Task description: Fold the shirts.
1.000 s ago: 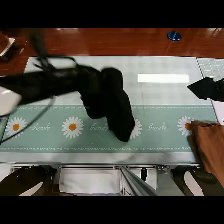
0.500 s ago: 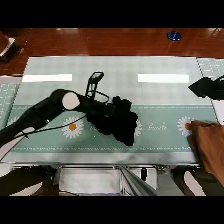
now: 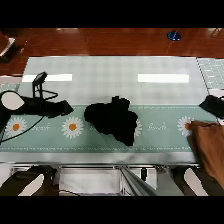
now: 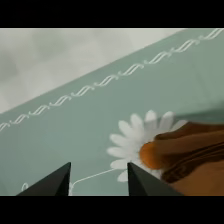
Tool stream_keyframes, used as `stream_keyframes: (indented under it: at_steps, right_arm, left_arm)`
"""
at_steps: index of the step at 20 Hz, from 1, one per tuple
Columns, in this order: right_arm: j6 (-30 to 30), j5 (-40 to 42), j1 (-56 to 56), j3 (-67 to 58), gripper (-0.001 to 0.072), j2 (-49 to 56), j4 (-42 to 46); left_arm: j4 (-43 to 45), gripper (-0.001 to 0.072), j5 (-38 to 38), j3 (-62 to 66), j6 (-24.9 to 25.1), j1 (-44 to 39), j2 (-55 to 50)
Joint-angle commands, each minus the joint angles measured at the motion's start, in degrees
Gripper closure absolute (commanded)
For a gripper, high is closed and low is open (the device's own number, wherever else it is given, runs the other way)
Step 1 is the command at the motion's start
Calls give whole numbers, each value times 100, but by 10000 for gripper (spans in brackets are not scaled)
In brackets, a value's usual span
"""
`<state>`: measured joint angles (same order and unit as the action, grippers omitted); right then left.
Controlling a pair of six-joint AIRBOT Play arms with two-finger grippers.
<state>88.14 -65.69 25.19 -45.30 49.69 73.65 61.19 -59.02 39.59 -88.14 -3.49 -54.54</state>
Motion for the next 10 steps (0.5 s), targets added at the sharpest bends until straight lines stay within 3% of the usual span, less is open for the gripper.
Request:
stream_keyframes:
  at_steps: [1, 10]
  right_arm:
    - [-146, 599, -439, 1060, 302, 13, -887]
    - [-13, 610, -1814, 1388, 302, 13, -866]
  left_arm:
    - [-1685, 201, 291, -892, 772, 629, -234]
    - [-2675, 202, 1305, -361, 970, -278, -1897]
